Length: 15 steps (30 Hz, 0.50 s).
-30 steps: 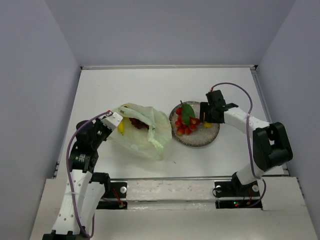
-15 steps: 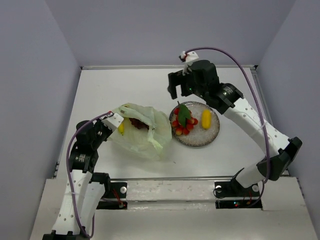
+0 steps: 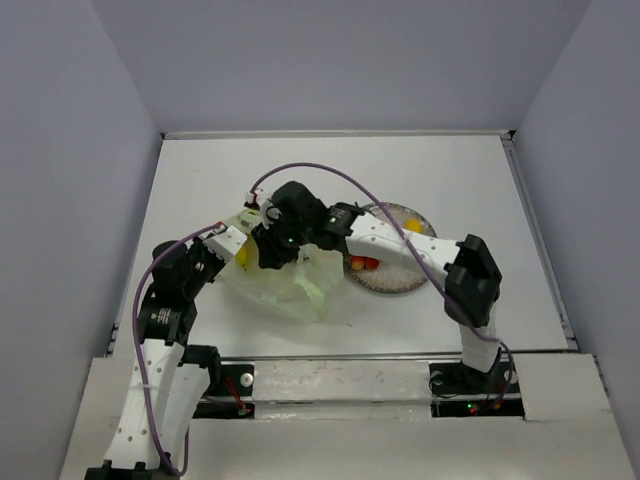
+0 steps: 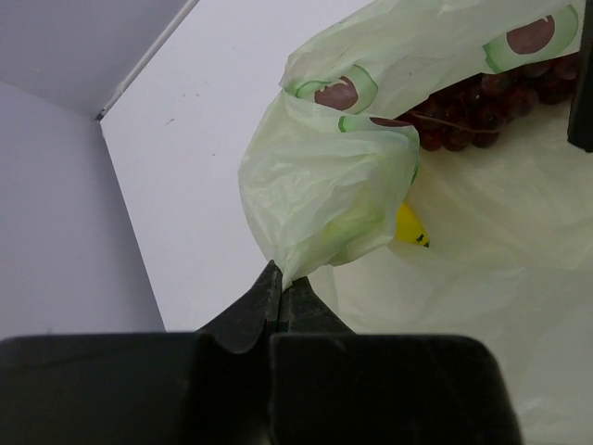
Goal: Take the fake fruits out of the plastic bag
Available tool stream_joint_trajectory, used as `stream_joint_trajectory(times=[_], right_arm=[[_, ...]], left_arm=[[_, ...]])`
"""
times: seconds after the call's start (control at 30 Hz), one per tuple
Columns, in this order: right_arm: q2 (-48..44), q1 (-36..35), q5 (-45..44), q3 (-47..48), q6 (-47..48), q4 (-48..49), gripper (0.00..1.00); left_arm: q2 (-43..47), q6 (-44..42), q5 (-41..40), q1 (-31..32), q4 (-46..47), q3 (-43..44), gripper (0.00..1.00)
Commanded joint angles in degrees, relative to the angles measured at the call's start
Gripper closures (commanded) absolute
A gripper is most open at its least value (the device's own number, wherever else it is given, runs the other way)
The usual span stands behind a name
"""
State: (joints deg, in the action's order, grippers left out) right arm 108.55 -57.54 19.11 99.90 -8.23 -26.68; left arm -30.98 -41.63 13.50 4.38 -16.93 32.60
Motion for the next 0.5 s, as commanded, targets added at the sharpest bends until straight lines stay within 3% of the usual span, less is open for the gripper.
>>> stream_joint_trajectory(times=[0.0, 0.13, 0.33, 0.47], right_arm=[[1.82, 0.23, -5.11, 0.29, -1.79, 2.33, 0.61], [6.93, 0.23, -16.78, 2.05, -3.89, 1.98, 0.64], [13.16, 0.23, -36.48, 4.95, -3.20, 2.59, 0.58], [17.91, 0.23, -40.46, 8.38, -1.53, 2.51, 0.55]], left_arm=[[0.22, 1.46, 1.09, -0.34, 1.72, 1.68, 1.00], [-0.65, 2.68, 0.57, -0.34, 2.42, 1.94, 1.00], [-1.36, 4.36, 1.97, -0.34, 3.13, 2.29, 1.00], [-2.68, 5.06, 2.85, -0.34, 3.57, 2.82, 1.00]])
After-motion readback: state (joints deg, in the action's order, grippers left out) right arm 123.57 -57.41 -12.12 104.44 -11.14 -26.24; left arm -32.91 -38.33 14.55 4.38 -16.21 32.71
